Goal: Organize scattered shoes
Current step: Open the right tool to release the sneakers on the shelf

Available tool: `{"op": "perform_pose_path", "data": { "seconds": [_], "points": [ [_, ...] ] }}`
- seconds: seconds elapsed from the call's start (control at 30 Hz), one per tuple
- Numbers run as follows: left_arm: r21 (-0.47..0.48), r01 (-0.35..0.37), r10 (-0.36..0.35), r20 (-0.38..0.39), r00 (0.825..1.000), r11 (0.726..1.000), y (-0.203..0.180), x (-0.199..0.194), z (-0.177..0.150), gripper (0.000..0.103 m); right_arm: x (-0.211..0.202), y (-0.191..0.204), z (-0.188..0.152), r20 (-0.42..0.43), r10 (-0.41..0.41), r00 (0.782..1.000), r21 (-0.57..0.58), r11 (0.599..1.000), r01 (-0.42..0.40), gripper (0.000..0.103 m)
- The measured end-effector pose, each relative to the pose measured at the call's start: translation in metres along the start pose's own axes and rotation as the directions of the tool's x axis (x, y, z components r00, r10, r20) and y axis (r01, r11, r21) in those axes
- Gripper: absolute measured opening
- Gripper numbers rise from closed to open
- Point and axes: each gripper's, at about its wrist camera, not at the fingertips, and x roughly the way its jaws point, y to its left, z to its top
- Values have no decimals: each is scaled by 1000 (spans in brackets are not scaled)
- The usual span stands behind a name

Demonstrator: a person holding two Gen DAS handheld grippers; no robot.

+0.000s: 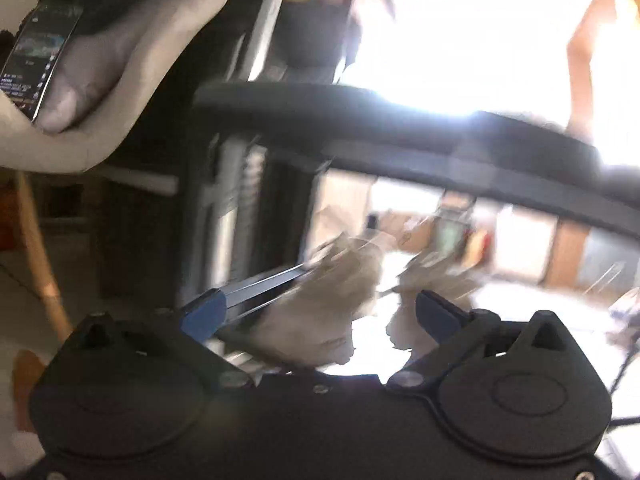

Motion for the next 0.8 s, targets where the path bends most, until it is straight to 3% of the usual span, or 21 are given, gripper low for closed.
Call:
{"op": "perform_pose_path", "data": {
  "seconds": [0.07,0.1,0.13,0.3,0.33,0.37,0.6,0.8],
  "points": [
    [4,0,0,1,1000,1000,-1,1,0,102,1,-17,5,-43,-50,998,-17,999,49,103],
    [10,-1,1,0,1000,1000,-2,1,-1,102,11,-27,3,-114,-64,991,-5,998,64,103],
    [16,-2,2,0,1000,1000,-3,1,-1,102,20,-38,0,-184,-78,980,5,997,80,103],
    [28,-5,5,10,1000,1000,-4,0,-2,102,56,-55,-20,-366,-70,928,84,991,107,100],
    [27,-6,6,11,1000,1000,-4,0,-1,102,59,-56,-21,-373,-51,926,121,987,103,89],
    [25,-8,7,12,1000,1000,-3,0,-1,102,61,-58,-22,-380,-32,924,159,982,99,88],
    [12,-8,8,-12,1000,1000,-1,3,0,102,77,-43,-32,-331,-64,941,208,968,139,87],
    [3,-10,10,-16,1000,1000,0,5,1,102,105,-38,-29,-352,-89,932,236,955,181,87]
  ]
}}
